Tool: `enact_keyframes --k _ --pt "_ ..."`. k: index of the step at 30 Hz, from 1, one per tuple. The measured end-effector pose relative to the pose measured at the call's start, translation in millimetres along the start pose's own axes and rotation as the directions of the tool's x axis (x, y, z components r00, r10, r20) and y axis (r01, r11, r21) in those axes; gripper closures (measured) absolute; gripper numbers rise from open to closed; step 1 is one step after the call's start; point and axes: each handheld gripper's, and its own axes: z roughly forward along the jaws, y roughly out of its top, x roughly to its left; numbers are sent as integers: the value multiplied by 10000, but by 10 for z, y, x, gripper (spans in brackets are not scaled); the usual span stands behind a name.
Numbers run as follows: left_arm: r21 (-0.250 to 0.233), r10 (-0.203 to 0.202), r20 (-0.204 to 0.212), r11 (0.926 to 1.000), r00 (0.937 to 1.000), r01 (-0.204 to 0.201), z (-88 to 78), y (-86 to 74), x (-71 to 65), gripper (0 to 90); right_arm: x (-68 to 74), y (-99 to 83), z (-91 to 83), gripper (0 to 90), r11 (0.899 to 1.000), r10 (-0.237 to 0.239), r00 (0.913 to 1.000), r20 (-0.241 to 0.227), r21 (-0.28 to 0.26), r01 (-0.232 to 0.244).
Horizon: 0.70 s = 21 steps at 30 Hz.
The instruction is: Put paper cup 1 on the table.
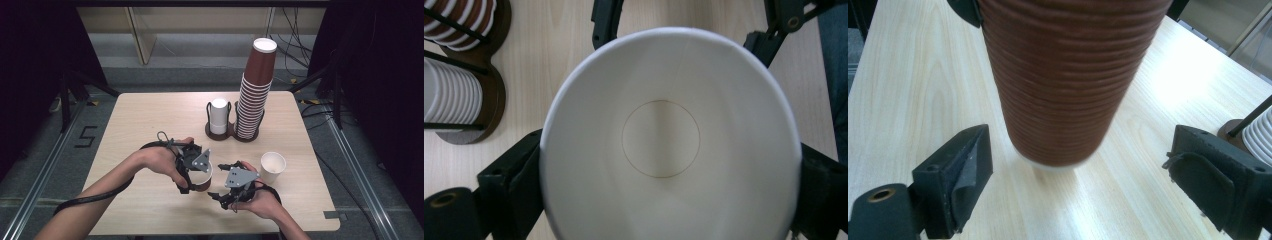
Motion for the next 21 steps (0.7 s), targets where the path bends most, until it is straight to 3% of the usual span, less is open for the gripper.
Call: enact_keyframes --k 2,4,5,8,10,11,12,13,16,19,21 --pt "146 40 62 9999 10000 -41 2 14 0 82 26 8 7 114 9996 278 9996 -2 31 -278" --pt "207 64 116 9998 9999 -66 9 30 -2 82 20 19 23 114 10000 80 9999 -63 -18 -80" --pt "231 108 111 9997 9999 -110 11 36 0 82 38 28 27 114 9996 286 9995 -120 8 -286" --pt "89 87 156 9999 9998 -88 23 59 -7 83 33 54 66 114 9996 165 9997 -167 -247 -169" --pt "92 195 184 9998 9996 -197 22 71 -5 83 14 68 87 114 9992 -196 9997 -111 -358 192" --pt "-57 129 170 9999 9998 -128 30 75 -13 83 43 70 99 114 9989 295 9994 -184 -359 -301" --pt "-91 215 172 9997 9996 -214 30 82 -10 83 38 79 109 115 9994 157 9996 -256 -314 -165" --pt "-131 245 209 9996 9995 -242 30 87 -9 83 56 87 111 117 9985 478 9984 -294 -242 -485" --pt "-273 357 193 9990 9992 -351 31 101 -5 83 31 105 161 130 9987 -1 9997 -247 -503 -12" --pt "-315 156 247 9994 9996 -148 24 100 -15 83 59 112 181 149 9985 346 9988 -357 -417 -360" --pt "-355 115 272 9993 9996 -106 20 95 -17 83 37 118 203 159 9981 -87 9995 -315 -615 67"
